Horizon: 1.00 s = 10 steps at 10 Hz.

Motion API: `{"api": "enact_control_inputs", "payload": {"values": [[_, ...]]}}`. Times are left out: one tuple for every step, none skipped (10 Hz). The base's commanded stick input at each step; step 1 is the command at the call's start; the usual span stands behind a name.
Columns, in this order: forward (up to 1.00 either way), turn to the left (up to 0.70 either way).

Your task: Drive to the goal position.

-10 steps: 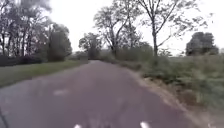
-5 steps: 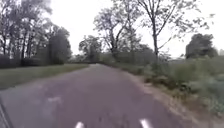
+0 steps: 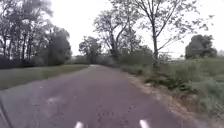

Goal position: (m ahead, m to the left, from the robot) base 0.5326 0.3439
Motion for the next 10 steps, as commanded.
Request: {"api": "enact_control_inputs", "payload": {"values": [[0.70, 0.00], [0.70, 0.00], [0.70, 0.00], [0.70, 0.00], [0.70, 0.00], [0.70, 0.00], [0.70, 0.00], [0.70, 0.00], [0.70, 0.00], [0.70, 0.00]]}}
